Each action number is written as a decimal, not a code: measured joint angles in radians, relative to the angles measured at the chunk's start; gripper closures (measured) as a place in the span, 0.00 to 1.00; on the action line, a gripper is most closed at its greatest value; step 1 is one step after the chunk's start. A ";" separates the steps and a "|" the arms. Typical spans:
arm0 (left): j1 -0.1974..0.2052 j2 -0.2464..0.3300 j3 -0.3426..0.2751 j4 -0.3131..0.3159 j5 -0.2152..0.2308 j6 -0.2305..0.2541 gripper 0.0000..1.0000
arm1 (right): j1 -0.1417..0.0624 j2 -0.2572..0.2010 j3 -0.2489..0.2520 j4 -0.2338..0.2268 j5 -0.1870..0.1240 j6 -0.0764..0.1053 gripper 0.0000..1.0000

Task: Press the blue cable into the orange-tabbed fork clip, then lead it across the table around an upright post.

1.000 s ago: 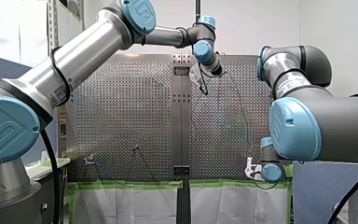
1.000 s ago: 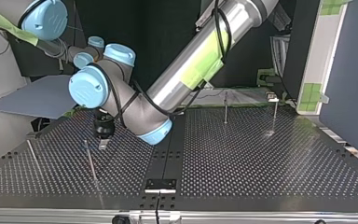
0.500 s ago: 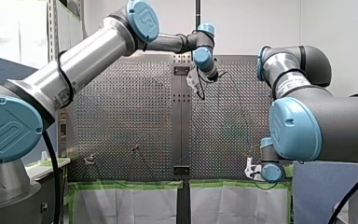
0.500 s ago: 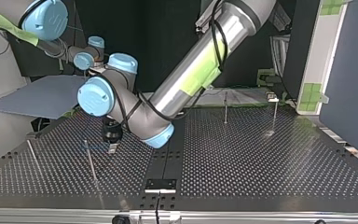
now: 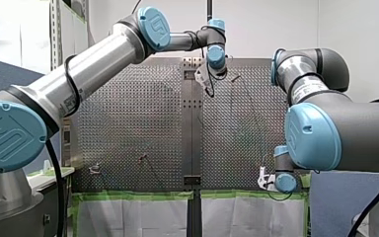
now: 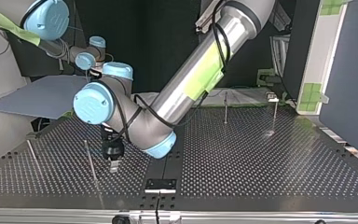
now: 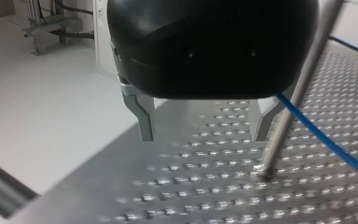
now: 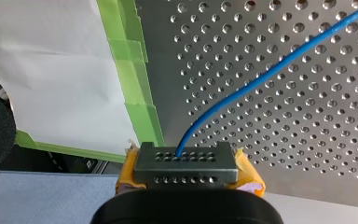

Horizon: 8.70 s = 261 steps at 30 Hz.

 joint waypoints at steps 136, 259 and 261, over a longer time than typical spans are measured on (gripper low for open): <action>-0.031 0.085 -0.141 -0.153 0.253 0.296 0.02 | 0.015 0.002 0.000 0.018 -0.002 -0.016 1.00; -0.175 0.648 -0.711 0.326 0.024 0.166 0.02 | 0.024 0.002 0.000 0.031 -0.006 -0.033 1.00; -0.179 0.669 -0.732 0.347 0.035 0.146 0.02 | 0.024 0.002 0.000 0.031 -0.006 -0.033 1.00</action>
